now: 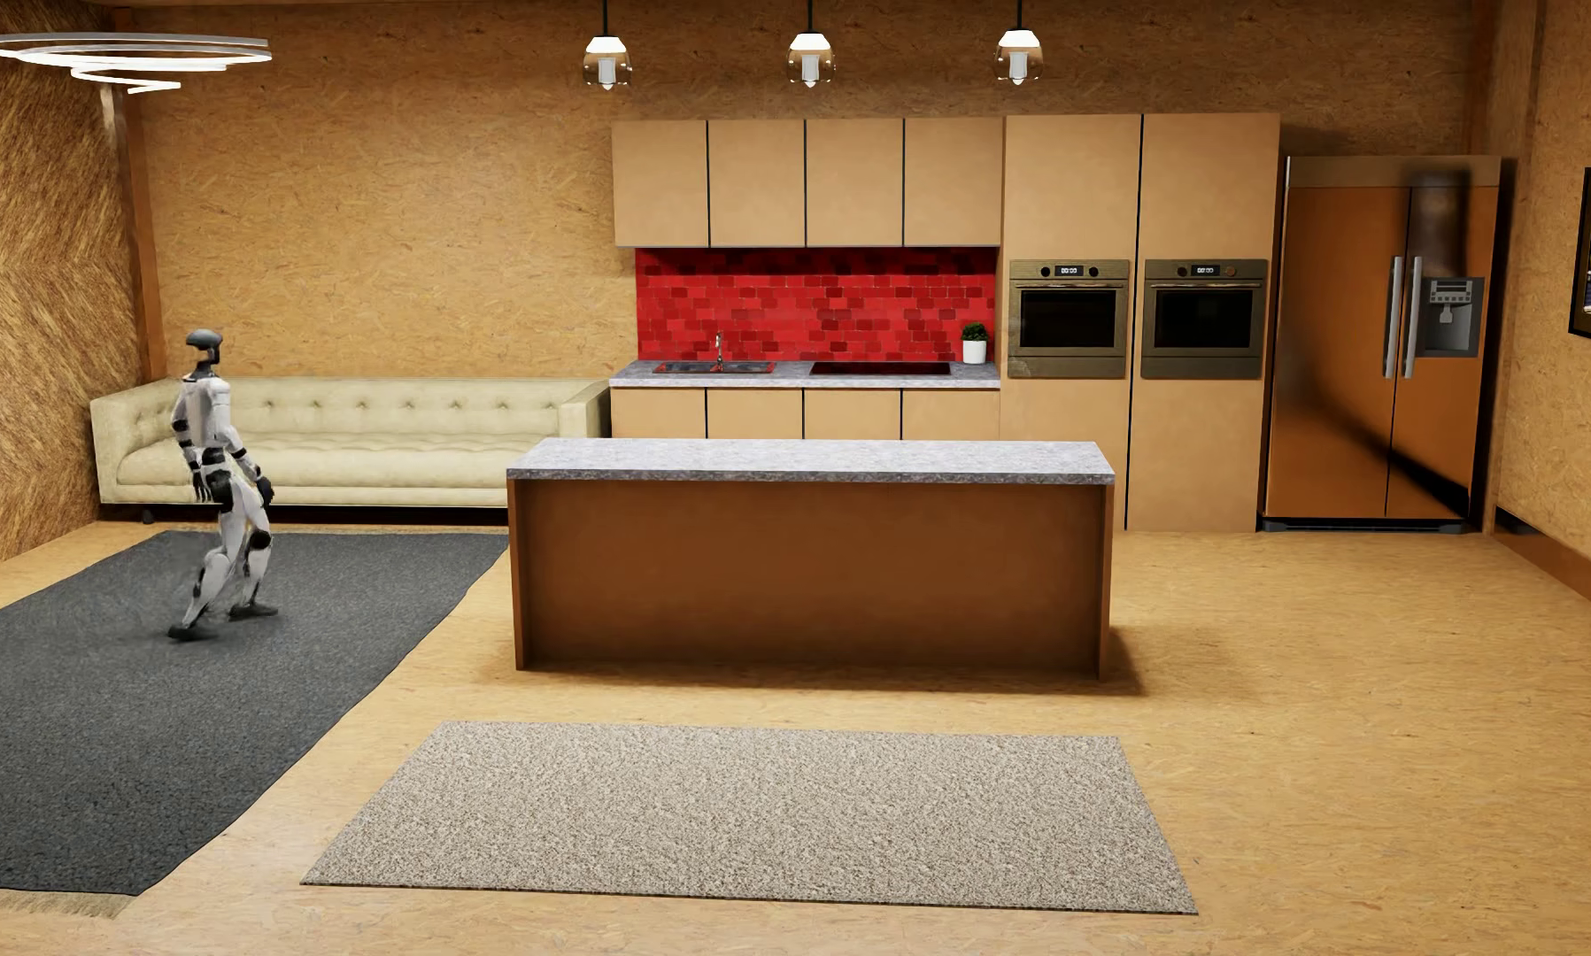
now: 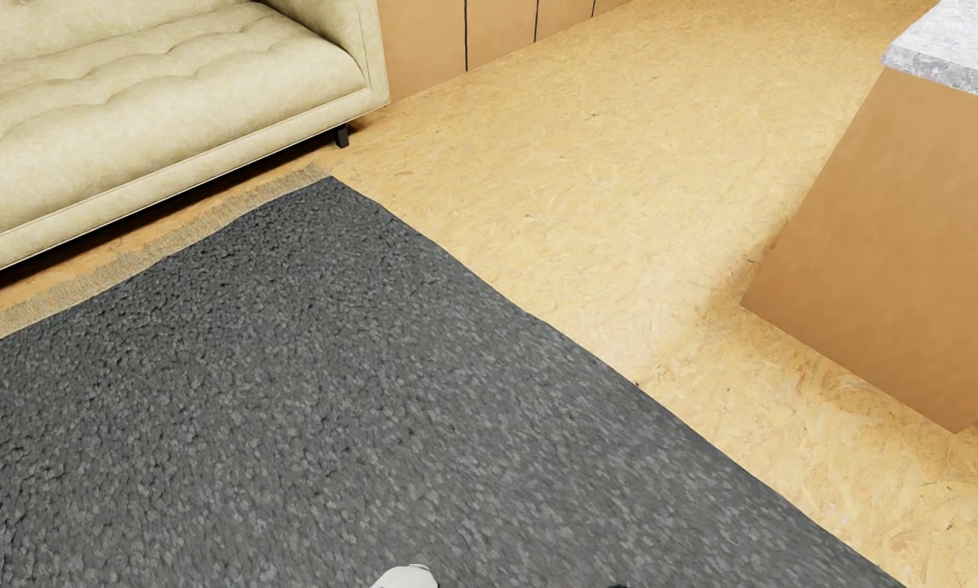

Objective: Go around the counter

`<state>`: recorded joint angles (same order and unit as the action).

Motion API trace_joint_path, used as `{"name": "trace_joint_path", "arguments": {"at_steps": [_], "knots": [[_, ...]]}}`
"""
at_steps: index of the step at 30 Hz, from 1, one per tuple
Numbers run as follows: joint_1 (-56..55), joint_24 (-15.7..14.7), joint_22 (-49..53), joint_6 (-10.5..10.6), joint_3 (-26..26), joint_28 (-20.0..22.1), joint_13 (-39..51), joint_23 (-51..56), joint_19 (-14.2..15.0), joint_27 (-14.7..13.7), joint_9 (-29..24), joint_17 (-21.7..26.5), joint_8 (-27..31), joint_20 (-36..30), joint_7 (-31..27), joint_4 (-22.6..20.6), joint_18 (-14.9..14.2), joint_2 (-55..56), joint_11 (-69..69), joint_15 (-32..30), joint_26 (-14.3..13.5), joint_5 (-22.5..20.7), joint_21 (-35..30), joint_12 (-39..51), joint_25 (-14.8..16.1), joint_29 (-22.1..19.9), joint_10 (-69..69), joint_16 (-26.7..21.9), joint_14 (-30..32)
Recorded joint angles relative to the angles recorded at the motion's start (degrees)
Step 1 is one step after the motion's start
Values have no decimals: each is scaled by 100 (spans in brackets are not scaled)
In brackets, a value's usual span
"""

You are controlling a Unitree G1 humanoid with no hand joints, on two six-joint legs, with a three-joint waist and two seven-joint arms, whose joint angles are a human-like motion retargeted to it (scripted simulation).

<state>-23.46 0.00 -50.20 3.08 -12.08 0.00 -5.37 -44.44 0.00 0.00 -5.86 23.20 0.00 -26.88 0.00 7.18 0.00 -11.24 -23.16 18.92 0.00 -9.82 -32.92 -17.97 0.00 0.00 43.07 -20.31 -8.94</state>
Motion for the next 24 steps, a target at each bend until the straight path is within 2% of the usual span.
{"name": "trace_joint_path", "arguments": {"at_steps": [1,2,4,5,6,7,8,9,10,11,13,14,15,16,17,18,19,20,21,22,23,24], "knots": [[-126,0,-102,0,-98,0,164,57,0,0,121,43,0,-57,0,31,0,-254,16,256,0,20,111,-21,0,0,-928,5,312],[-219,0,-171,-37,-182,0,264,144,0,0,208,72,0,-52,0,38,0,-406,-13,256,0,71,223,-47,0,0,-1418,10,433],[-359,0,-363,-130,-371,0,219,296,0,0,202,84,0,-65,0,-97,0,-797,-375,-272,0,281,343,-77,0,0,-971,26,176],[-292,0,-525,-185,-453,0,43,297,0,0,255,10,0,-178,0,-206,0,-864,-868,-840,0,426,472,-94,0,0,-548,18,359],[-356,0,-672,-295,-454,0,-120,135,0,0,365,-152,0,-122,0,-323,0,-545,-1785,-1685,0,584,586,-117,0,0,-98,53,450],[-77,0,-806,-385,-367,0,-279,-65,0,0,298,-277,0,-53,0,-538,0,-148,-3021,-2412,0,759,546,-125,0,0,231,91,198],[287,0,-809,-375,-173,0,-352,-169,0,0,234,-316,0,18,0,-648,0,512,-4376,-2552,0,770,310,-78,0,0,212,116,-65],[831,0,-757,-415,52,0,-383,-262,0,0,133,-358,0,-96,0,-728,0,1208,-5344,-2434,0,843,105,-1,0,0,-8,102,-229],[1301,0,-641,-318,404,0,-425,-373,0,0,97,-386,0,-157,0,-668,0,1842,-5487,-2520,0,747,-186,85,0,0,-274,67,-283],[1738,0,-477,-213,778,0,-526,-536,0,0,26,-418,0,-145,0,-643,0,2317,-4934,-2771,0,658,-299,184,0,0,-543,39,-309],[2608,0,-35,-81,1272,0,-801,-767,0,0,-22,-387,0,-84,0,-586,0,3016,-2611,-3707,0,549,-338,412,0,0,-1090,-56,-428],[2955,0,292,-43,1427,0,-915,-816,0,0,7,-340,0,46,0,-582,0,3200,-1434,-3473,0,537,-385,477,0,0,-1266,-120,-509],[3201,0,529,-16,1559,0,-992,-876,0,0,59,-300,0,241,0,-543,0,3316,-627,-2307,0,500,-509,538,0,0,-1313,-168,-633],[3444,0,699,22,1630,0,-1094,-910,0,0,94,-263,0,372,0,-497,0,3421,-395,-1248,0,468,-575,585,0,0,-1282,-233,-727],[3623,0,763,69,1700,0,-1197,-827,0,0,116,-180,0,517,0,-476,0,3542,-436,-1372,0,417,-715,555,0,0,-1152,-255,-717],[3738,0,766,113,1739,0,-1297,-841,0,0,146,-152,0,674,0,-443,0,3589,-681,-2129,0,320,-744,467,0,0,-863,-237,-462],[3664,0,712,223,1689,0,-1397,-863,0,0,190,-151,0,824,0,-295,0,3509,-940,-2719,0,134,-714,333,0,0,-212,-195,132],[3162,0,486,332,1562,0,-1423,-933,0,0,239,-161,0,778,0,-87,0,3386,-1198,-2996,0,-96,-754,263,0,0,1006,-138,883],[2569,0,272,368,1354,0,-1389,-989,0,0,208,-156,0,677,0,-15,0,3072,-1359,-2833,0,-239,-791,206,0,0,2252,-119,1008],[1977,0,121,467,1201,0,-1330,-902,0,0,91,-122,0,559,0,88,0,2560,-1240,-2460,0,-343,-760,198,0,0,3047,-92,343],[1458,0,-8,440,988,0,-1212,-886,0,0,-15,-116,0,357,0,39,0,1970,-1001,-2057,0,-314,-745,207,0,0,3128,-59,-166],[1043,0,-118,339,655,0,-1032,-962,0,0,-38,-109,0,150,0,-36,0,1500,-826,-1707,0,-249,-708,153,0,0,2618,-46,-415]]}}
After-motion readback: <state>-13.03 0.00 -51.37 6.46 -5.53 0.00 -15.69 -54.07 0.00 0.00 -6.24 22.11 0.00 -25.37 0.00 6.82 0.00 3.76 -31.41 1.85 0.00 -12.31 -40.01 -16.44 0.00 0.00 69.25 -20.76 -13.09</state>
